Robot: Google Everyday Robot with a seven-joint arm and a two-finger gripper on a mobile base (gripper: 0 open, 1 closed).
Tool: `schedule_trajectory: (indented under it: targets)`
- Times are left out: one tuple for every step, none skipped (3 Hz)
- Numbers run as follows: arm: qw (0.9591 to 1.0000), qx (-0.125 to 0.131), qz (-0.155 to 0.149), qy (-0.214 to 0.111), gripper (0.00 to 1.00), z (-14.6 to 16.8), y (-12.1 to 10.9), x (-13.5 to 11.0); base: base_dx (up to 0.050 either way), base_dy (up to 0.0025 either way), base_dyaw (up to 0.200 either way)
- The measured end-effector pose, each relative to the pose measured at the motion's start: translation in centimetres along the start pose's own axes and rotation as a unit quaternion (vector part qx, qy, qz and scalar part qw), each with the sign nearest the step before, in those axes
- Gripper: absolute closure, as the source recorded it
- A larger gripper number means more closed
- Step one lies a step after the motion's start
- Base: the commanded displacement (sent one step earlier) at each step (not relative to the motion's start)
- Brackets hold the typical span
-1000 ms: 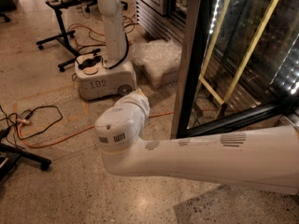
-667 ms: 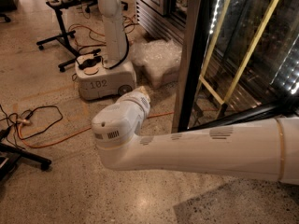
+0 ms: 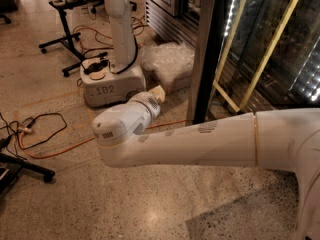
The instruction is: Close left fridge door
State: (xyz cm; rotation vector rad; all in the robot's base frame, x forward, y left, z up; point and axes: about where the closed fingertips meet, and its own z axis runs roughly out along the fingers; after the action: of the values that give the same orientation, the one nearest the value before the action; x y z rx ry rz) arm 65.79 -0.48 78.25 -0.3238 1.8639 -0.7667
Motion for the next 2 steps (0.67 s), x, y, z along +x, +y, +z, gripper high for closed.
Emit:
schedule_trajectory:
  targets:
    - [1.0000, 0.000, 0.000, 0.000, 1.00, 0.0, 0.0, 0.0, 0.000, 0.00000, 0.000]
    - [0.9997, 0.021, -0.011, 0.001, 1.00, 1.2, 0.4, -0.1, 0.000, 0.00000, 0.000]
